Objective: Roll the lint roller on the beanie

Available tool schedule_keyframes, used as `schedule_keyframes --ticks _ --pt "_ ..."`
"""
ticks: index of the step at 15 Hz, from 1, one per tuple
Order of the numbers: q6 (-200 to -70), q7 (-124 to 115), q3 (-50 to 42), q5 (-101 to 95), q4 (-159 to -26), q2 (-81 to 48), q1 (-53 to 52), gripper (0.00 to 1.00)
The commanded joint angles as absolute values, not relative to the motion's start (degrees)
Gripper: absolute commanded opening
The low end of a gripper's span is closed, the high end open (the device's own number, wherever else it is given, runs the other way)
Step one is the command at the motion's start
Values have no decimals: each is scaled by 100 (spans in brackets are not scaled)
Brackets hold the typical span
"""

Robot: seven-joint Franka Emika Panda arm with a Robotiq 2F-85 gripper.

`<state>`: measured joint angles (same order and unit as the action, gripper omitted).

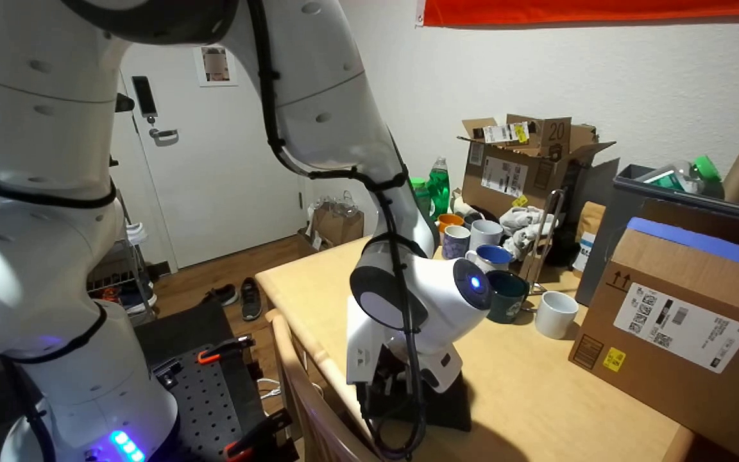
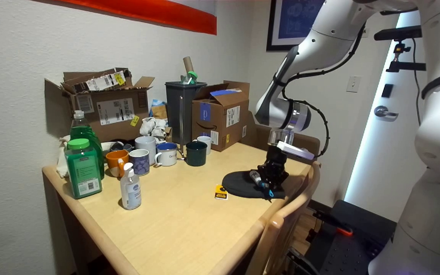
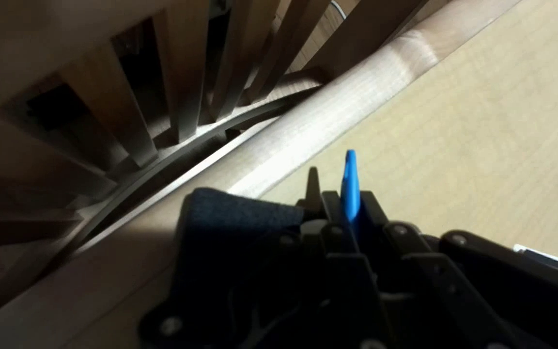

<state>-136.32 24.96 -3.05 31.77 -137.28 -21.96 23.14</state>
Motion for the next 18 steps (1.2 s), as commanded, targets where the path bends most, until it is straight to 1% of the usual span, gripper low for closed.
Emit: schedule_keyframes --ticks 1,5,10,14,18 --pt "-13491 2751 -400 3341 -13798 -2079 2430 3" --pt "-13447 2731 -436 3339 -13775 -2084 2439 3" --pt "-13521 2507 -374 3197 -14010 -1702 2144 3" --pt "-13598 2237 -307 2951 -14216 -1320 1641 3" --pt "-13560 1630 -204 2428 -14144 -1167 1025 3"
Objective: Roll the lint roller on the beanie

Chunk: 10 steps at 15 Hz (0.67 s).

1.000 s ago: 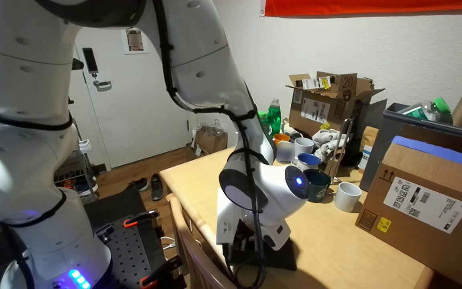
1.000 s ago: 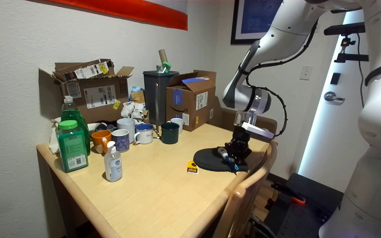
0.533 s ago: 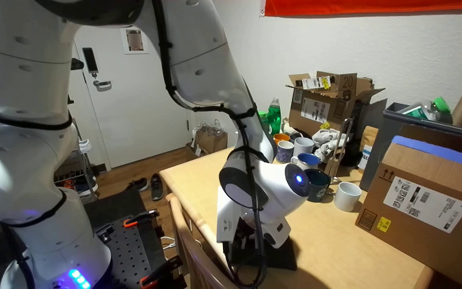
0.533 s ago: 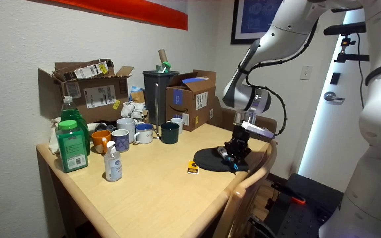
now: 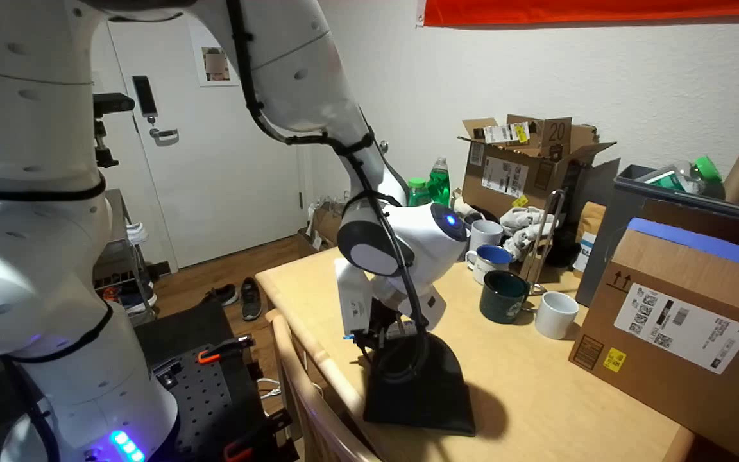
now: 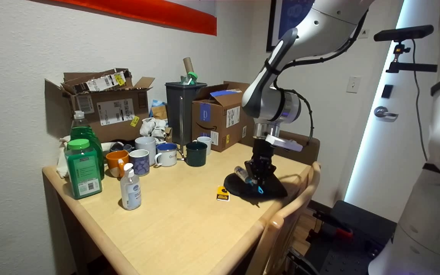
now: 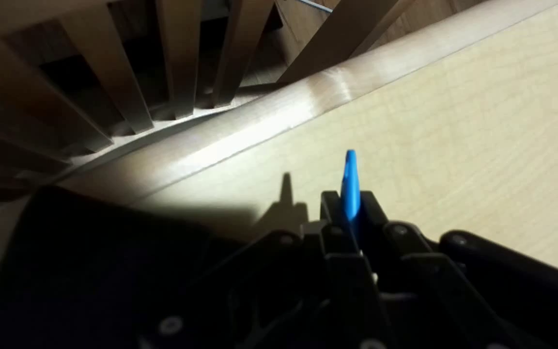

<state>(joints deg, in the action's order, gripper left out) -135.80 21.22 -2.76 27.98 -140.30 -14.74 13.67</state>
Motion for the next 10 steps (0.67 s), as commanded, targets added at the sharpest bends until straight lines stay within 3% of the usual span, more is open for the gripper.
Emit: schedule_keyframes --ticks 1,10 --pt "-13482 1428 -169 2269 -14118 -1104 884 3" --pt "-13532 428 267 1705 -13550 -1369 -2 3"
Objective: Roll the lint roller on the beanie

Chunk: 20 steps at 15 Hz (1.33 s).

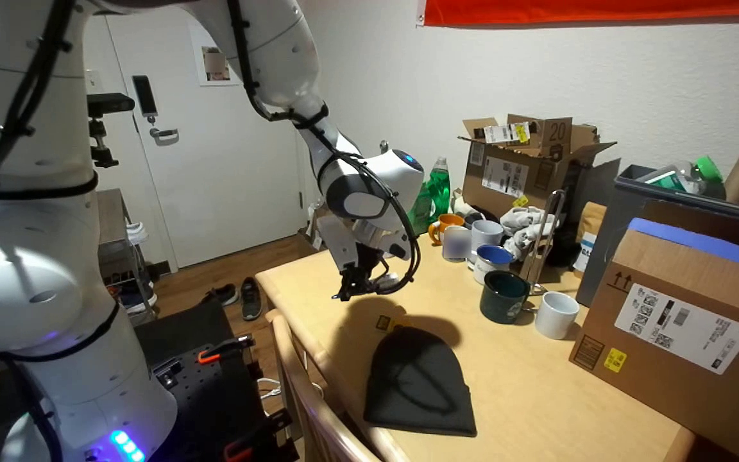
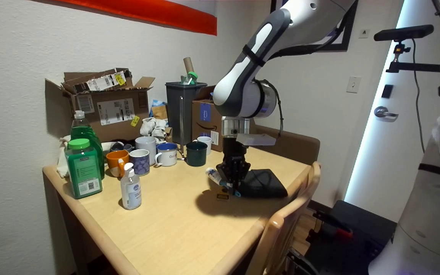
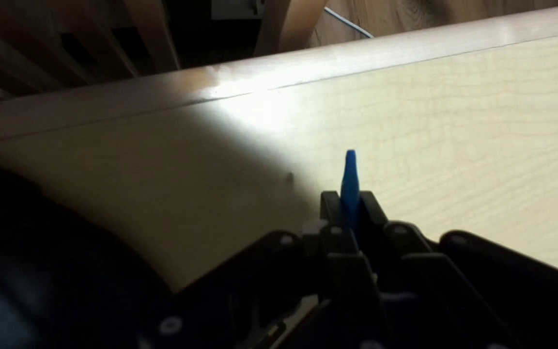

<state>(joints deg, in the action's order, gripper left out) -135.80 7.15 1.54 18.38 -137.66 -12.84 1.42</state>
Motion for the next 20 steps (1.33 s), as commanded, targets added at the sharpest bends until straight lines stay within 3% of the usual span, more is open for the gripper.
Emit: schedule_keyframes --ticks 1,11,20 --pt "-13534 389 314 1706 -13516 -1386 -62 3" --pt "-13464 59 398 1343 -12803 -2124 -353 3" --pt "-14252 140 438 1422 -12358 -3042 -229 3"
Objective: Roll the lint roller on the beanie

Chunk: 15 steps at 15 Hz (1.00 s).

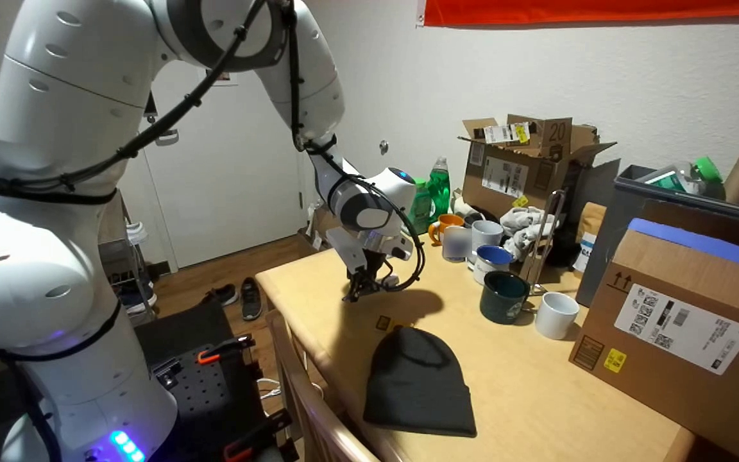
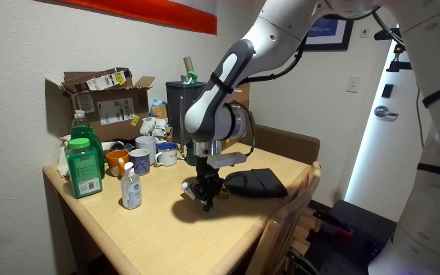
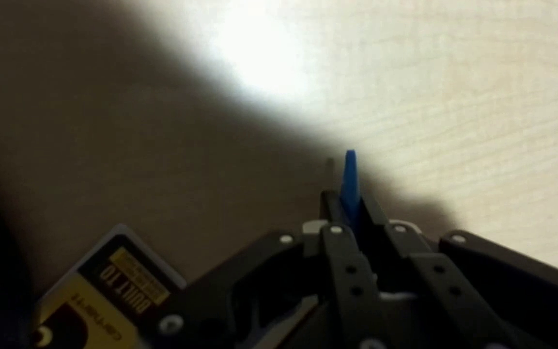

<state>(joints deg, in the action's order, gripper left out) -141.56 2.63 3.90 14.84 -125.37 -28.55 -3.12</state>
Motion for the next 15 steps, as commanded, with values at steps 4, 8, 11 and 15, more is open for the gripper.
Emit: schedule_keyframes --ticks 4,8,11,15 --pt "-14280 112 411 1373 -12258 -3191 -214 3" --pt "-14278 -9 293 1169 -12281 -3154 -328 44" --pt "-14293 -179 202 874 -12362 -3043 -408 66" --pt "-14314 -205 232 777 -12623 -2713 -333 96"
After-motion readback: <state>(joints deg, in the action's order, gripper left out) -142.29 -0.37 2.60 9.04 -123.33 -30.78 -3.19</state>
